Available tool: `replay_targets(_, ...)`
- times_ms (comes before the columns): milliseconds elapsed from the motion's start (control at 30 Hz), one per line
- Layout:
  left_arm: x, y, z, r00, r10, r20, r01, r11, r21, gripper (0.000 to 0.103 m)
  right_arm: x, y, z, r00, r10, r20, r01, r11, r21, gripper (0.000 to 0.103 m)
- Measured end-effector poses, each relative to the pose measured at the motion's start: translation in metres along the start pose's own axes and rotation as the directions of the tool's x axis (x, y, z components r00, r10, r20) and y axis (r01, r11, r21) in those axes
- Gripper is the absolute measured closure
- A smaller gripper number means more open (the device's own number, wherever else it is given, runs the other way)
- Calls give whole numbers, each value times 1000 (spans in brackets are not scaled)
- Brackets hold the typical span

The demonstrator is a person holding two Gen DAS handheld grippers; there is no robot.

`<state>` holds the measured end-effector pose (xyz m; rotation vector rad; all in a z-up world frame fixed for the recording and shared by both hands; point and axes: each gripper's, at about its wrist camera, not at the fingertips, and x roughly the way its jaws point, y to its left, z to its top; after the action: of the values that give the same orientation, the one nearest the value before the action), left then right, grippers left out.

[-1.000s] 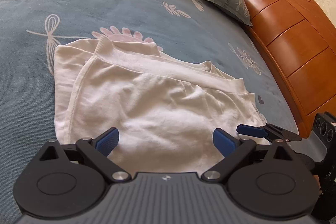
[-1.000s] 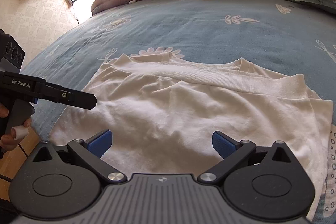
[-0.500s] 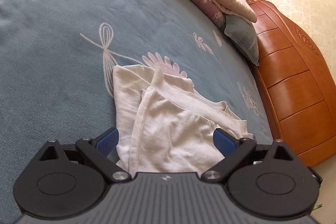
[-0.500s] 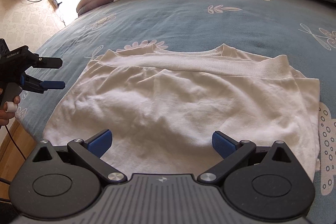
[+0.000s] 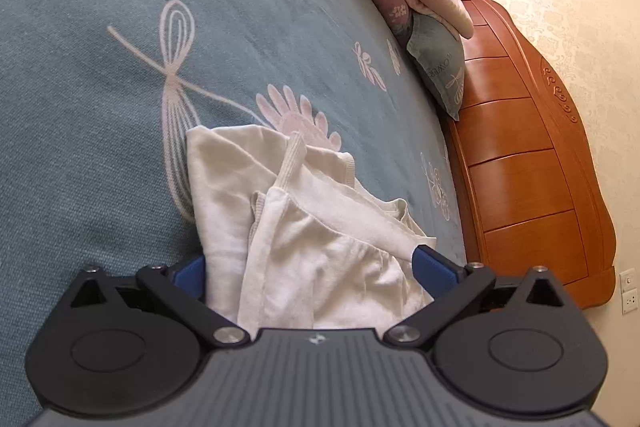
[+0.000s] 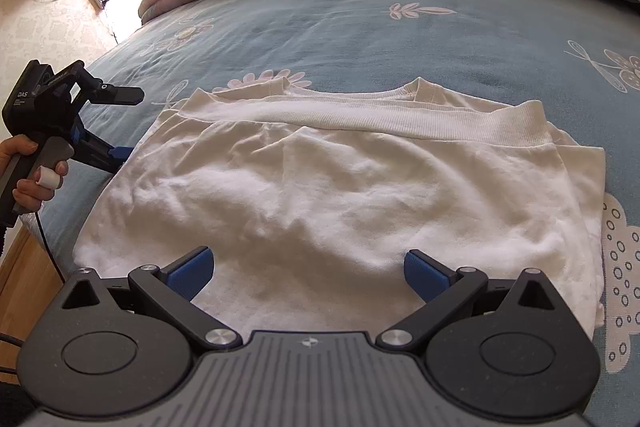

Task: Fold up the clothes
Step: 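Close the left gripper on the white sweatshirt edge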

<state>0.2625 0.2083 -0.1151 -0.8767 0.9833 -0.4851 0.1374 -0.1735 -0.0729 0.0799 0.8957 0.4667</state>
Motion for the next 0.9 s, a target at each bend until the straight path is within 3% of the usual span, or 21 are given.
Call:
replay_targets(300,-3,-3,-9,998,-17,-68,20,999,45,1,0,1,2,1000,7,-1,-7,1000,-7,0)
replay_targets(567,19,-2,22,998,-28,-64,31,998,48,1,-4,0,4,1000,-2,9,2,1000,-2,0)
replay_targets(733,8,3,9,994,-71,-87,74,997,26,1,-5,1,6,1000,-1,12,1,1000,-8,0)
replay_targets(900,4,5,4,989,-73,-127,84,993,83,3,-5,2,5,1000,7,12,-7,1000,-16,0)
